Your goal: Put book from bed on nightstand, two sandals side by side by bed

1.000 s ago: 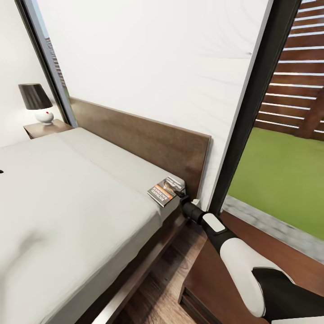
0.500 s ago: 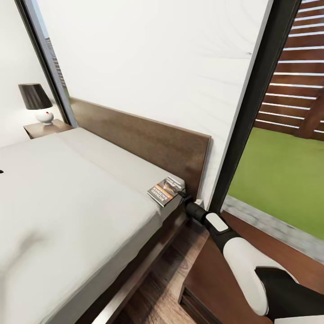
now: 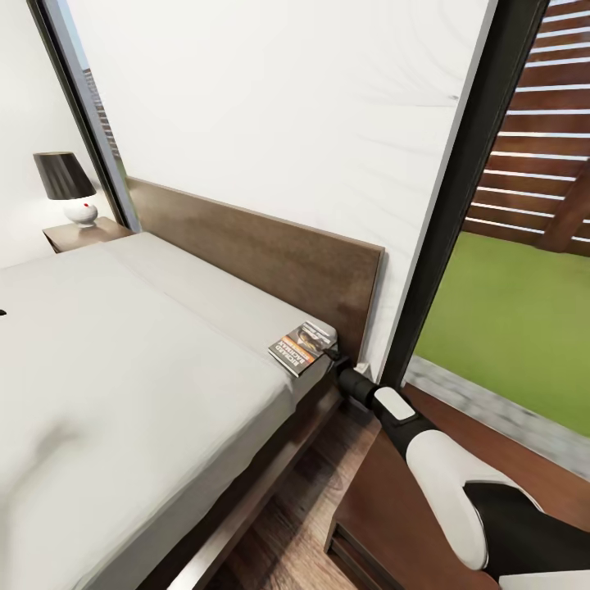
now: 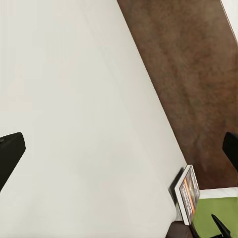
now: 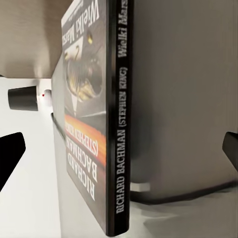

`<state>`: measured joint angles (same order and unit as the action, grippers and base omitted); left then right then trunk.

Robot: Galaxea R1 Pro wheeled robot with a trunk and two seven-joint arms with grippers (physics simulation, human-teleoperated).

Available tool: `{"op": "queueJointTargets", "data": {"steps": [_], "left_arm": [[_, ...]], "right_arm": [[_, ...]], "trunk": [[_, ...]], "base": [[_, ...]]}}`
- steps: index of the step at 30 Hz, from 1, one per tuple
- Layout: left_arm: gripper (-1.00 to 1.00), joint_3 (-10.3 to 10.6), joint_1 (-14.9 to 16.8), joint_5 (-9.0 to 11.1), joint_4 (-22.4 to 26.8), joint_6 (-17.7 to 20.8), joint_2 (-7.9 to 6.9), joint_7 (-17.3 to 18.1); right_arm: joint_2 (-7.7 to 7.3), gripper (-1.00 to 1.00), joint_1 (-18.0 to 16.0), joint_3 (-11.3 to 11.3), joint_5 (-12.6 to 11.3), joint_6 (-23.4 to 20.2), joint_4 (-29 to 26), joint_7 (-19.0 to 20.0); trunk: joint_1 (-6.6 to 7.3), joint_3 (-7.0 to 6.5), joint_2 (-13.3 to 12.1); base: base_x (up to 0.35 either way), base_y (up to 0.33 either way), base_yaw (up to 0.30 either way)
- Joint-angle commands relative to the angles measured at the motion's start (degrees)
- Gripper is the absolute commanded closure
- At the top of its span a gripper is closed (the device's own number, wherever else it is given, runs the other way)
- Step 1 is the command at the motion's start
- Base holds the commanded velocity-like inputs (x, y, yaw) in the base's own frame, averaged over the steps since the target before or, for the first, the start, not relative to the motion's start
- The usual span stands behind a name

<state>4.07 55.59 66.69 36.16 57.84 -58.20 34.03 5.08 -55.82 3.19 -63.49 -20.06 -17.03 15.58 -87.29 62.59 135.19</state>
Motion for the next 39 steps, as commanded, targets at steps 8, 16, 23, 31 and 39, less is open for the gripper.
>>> {"op": "queueJointTargets", "data": {"steps": [8, 16, 23, 31, 39], "left_arm": [[-1.0, 0.3, 0.1, -0.2, -0.1, 0.0, -0.07, 0.5], [-1.0, 0.3, 0.1, -0.2, -0.1, 0.0, -0.07, 0.5], [-1.0, 0.3, 0.1, -0.2, -0.1, 0.0, -0.07, 0.5], [-1.0, 0.3, 0.1, -0.2, -0.1, 0.0, -0.07, 0.5], [-1.0, 0.4, 0.1, -0.2, -0.1, 0.0, -0.07, 0.5]], "right_arm": [[0.28, -1.0, -0.1, 0.3, -0.1, 0.0, 0.7, 0.1], [0.53, -1.0, -0.1, 0.3, -0.2, 0.2, 1.8, 0.1], [0.74, -1.0, -0.1, 0.2, -0.2, 0.3, 2.0, 0.1], [1.15, -1.0, -0.1, 0.2, -0.1, 0.3, 2.0, 0.1], [1.98, -1.0, -0.1, 0.2, 0.0, 0.5, 2.0, 0.1]], "trunk": [[0.01, 0.05, 0.0], [0.01, 0.05, 0.0], [0.01, 0.05, 0.0], [0.01, 0.05, 0.0], [0.01, 0.05, 0.0]], "base": [[0.0, 0.0, 0.0], [0.0, 0.0, 0.0], [0.0, 0.0, 0.0], [0.0, 0.0, 0.0], [0.0, 0.0, 0.0]]}}
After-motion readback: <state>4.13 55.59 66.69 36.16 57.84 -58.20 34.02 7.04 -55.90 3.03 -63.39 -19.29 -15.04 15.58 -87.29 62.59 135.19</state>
